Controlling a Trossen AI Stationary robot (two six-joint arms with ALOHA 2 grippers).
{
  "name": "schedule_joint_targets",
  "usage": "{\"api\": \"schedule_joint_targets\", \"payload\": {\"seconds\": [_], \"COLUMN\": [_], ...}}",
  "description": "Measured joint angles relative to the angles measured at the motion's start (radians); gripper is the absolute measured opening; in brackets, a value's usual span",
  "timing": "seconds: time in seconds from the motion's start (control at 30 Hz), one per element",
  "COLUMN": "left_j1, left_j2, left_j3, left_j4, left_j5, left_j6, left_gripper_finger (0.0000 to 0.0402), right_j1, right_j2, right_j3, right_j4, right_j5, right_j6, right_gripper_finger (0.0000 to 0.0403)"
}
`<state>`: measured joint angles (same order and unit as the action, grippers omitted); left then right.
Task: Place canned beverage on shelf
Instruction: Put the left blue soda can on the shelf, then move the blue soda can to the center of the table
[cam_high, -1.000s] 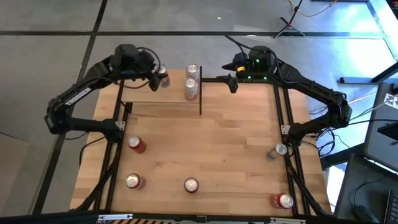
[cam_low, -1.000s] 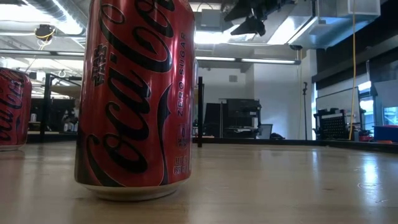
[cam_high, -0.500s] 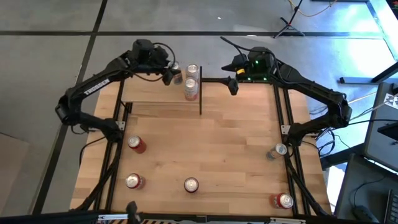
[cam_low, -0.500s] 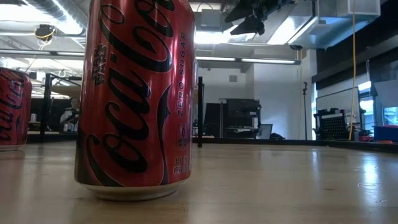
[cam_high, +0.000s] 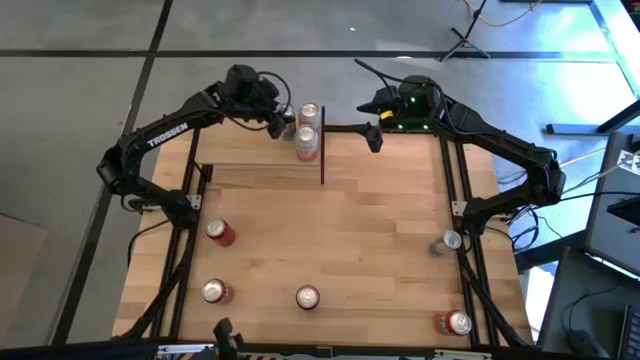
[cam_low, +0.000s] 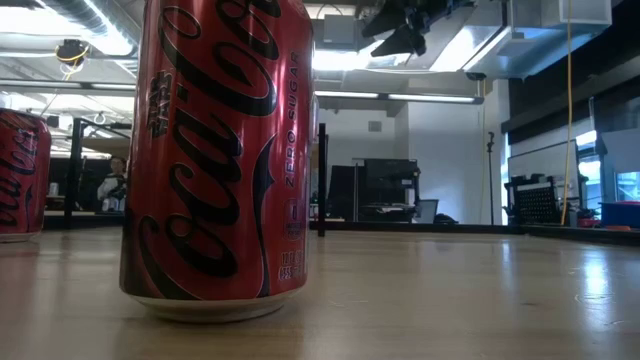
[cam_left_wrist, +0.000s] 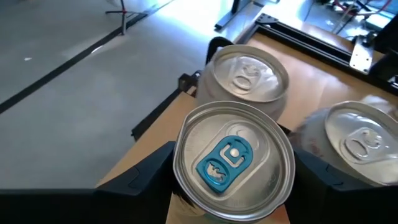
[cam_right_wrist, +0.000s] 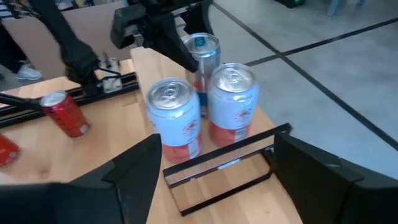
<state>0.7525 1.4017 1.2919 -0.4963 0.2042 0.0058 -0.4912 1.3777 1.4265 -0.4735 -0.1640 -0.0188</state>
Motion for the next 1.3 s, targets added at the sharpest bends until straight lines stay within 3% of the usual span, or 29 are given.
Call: {"api": "schedule_joint_targets", "payload": {"seconds": [0.33,0.87,1.13,1.3], "left_j1": [0.000,0.000,-0.064,-0.161], "left_j2": [-0.002,-0.157,-0.292,-0.345], "left_j3": [0.000,0.001,0.001,0.001], "left_j4": [-0.004,-0.030,-0.090,-0.126], "left_j5": [-0.009,-0.042,0.146,0.210], "left_j6": [-0.015,-0.018,0.003,0.049], "left_gripper_finger": [0.0283,0.0284,0.0284,0.0284], "right_j1": [0.000,0.000,0.087,0.211], "right_j2": [0.000,0.000,0.000,-0.001], "right_j3": [0.000,0.000,0.011,0.048], "right_j4": [0.000,0.013,-0.003,-0.129], "right_j5": [0.016,0.015,-0.049,0.011], "right_j6": [-0.025,-0.005,0.095,0.170], "right_gripper_finger": [0.0298,0.0298,0.0298,0.0298]}}
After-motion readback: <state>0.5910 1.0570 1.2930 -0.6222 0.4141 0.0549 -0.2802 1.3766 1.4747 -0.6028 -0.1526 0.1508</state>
